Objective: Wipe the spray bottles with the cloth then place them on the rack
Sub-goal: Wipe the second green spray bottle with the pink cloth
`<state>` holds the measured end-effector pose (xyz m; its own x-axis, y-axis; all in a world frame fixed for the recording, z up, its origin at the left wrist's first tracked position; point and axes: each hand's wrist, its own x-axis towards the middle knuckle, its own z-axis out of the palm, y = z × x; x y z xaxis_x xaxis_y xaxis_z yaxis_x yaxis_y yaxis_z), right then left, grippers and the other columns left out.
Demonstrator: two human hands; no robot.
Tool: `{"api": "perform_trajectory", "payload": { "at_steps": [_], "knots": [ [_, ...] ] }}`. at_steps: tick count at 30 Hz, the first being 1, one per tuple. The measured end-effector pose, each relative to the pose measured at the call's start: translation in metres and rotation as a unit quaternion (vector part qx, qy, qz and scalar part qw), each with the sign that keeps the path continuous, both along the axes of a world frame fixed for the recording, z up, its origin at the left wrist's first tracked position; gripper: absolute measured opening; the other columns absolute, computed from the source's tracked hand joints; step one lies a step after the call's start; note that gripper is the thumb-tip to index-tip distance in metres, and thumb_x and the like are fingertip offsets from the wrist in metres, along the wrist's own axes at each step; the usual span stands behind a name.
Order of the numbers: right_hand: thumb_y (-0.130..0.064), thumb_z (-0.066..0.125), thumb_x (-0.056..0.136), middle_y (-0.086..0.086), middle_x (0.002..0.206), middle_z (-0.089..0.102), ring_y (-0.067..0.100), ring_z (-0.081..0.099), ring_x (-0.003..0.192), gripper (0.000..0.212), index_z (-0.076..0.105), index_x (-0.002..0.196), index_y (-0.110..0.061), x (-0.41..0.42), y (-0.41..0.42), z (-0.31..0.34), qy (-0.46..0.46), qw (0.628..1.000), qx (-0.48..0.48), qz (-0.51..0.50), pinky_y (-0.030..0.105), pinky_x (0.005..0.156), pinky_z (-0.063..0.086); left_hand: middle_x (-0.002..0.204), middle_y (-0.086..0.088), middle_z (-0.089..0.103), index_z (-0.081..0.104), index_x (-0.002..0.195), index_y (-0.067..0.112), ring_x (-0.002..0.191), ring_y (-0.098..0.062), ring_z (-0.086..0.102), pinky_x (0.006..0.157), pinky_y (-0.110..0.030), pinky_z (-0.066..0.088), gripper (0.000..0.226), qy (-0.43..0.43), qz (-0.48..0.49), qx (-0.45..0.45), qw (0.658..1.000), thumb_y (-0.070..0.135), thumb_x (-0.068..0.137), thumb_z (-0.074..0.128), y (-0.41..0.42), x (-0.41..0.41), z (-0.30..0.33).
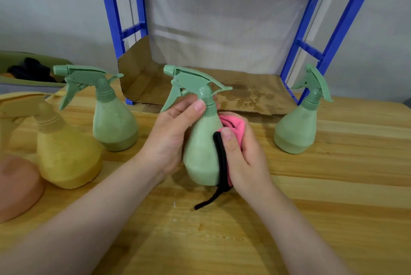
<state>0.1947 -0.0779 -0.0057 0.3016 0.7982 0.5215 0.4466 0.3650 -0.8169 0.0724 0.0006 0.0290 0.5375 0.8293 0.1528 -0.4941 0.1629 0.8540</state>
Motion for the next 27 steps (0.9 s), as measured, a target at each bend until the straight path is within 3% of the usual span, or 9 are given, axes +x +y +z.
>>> {"api": "perform_trajectory", "payload": {
  "at_steps": [3,5,7,10,13,17,21,24,27],
  "knots": [
    [-0.039,0.036,0.101,-0.006,0.117,0.062,0.007,0.058,0.114,0.033,0.056,0.120,-0.021,0.007,-0.001,0.007,-0.024,0.998,0.041,-0.050,0.021,0.098,0.043,0.100,-0.012,0.074,0.074,0.083,0.021,0.089,-0.020,0.071,0.083,-0.033,0.059,0.008,0.035,-0.009,0.026,0.999,0.017,0.076,0.070,0.000,0.000,-0.001],
    [-0.037,0.033,0.101,-0.009,0.118,0.060,0.004,0.056,0.115,0.034,0.055,0.119,-0.020,0.013,-0.004,0.013,-0.004,0.992,0.089,-0.088,0.019,0.100,0.040,0.098,-0.011,0.074,0.073,0.079,0.021,0.087,-0.018,0.071,0.080,-0.032,0.058,0.008,0.056,0.010,0.049,0.997,0.015,0.073,0.072,0.002,-0.002,-0.001],
    [-0.032,0.031,0.102,0.000,0.122,0.060,0.008,0.056,0.116,0.040,0.054,0.123,-0.008,0.017,-0.006,0.019,0.013,0.983,0.144,-0.108,0.023,0.102,0.040,0.089,0.001,0.074,0.076,0.077,0.024,0.082,-0.011,0.070,0.072,-0.024,0.056,0.011,0.092,0.018,0.117,0.989,0.014,0.072,0.073,0.002,-0.004,0.001],
    [-0.024,0.031,0.104,0.015,0.123,0.053,0.009,0.055,0.108,0.044,0.047,0.126,0.010,0.015,-0.010,0.026,0.023,0.977,0.194,-0.084,0.015,0.095,0.043,0.077,0.008,0.074,0.075,0.074,0.025,0.075,-0.004,0.070,0.065,-0.017,0.053,0.016,0.120,0.004,0.170,0.978,0.012,0.068,0.083,0.000,-0.005,0.005],
    [-0.038,0.037,0.105,0.007,0.126,0.049,0.009,0.052,0.113,0.054,0.043,0.130,0.010,0.012,-0.014,0.030,-0.002,0.978,0.203,-0.045,0.026,0.098,0.046,0.079,0.010,0.075,0.077,0.077,0.026,0.078,-0.001,0.070,0.067,-0.015,0.052,0.022,0.151,-0.014,0.195,0.969,0.016,0.062,0.089,-0.002,-0.005,0.005],
    [-0.019,0.041,0.090,0.016,0.131,0.046,0.021,0.048,0.126,0.054,0.041,0.136,0.008,0.014,-0.018,0.032,-0.064,0.983,0.172,0.014,0.032,0.106,0.039,0.084,0.009,0.075,0.072,0.093,0.018,0.085,-0.004,0.068,0.077,-0.017,0.053,0.029,0.165,-0.029,0.228,0.959,0.016,0.066,0.085,-0.005,-0.002,0.003],
    [-0.002,0.050,0.086,0.004,0.127,0.048,0.012,0.051,0.122,0.051,0.038,0.135,-0.004,0.015,-0.016,0.031,-0.049,0.989,0.139,0.007,0.023,0.103,0.039,0.089,0.013,0.075,0.071,0.097,0.020,0.089,-0.002,0.068,0.080,-0.016,0.051,0.027,0.170,-0.036,0.270,0.947,0.016,0.072,0.082,-0.007,-0.001,0.005],
    [-0.018,0.058,0.089,0.001,0.117,0.053,0.011,0.055,0.112,0.033,0.047,0.120,-0.011,0.014,-0.013,0.029,-0.065,0.984,0.161,-0.051,0.022,0.095,0.042,0.095,0.014,0.076,0.073,0.099,0.026,0.094,-0.004,0.070,0.080,-0.017,0.051,0.028,0.156,-0.051,0.277,0.947,0.017,0.074,0.078,-0.008,-0.001,0.005],
    [-0.027,0.058,0.093,-0.001,0.109,0.054,0.001,0.052,0.104,0.027,0.058,0.114,-0.009,0.016,-0.014,0.030,-0.138,0.975,0.150,-0.093,0.013,0.090,0.038,0.100,0.013,0.075,0.070,0.103,0.025,0.098,-0.003,0.069,0.083,-0.016,0.050,0.030,0.152,-0.049,0.293,0.943,0.019,0.075,0.080,-0.009,-0.001,0.005]
  ]
}}
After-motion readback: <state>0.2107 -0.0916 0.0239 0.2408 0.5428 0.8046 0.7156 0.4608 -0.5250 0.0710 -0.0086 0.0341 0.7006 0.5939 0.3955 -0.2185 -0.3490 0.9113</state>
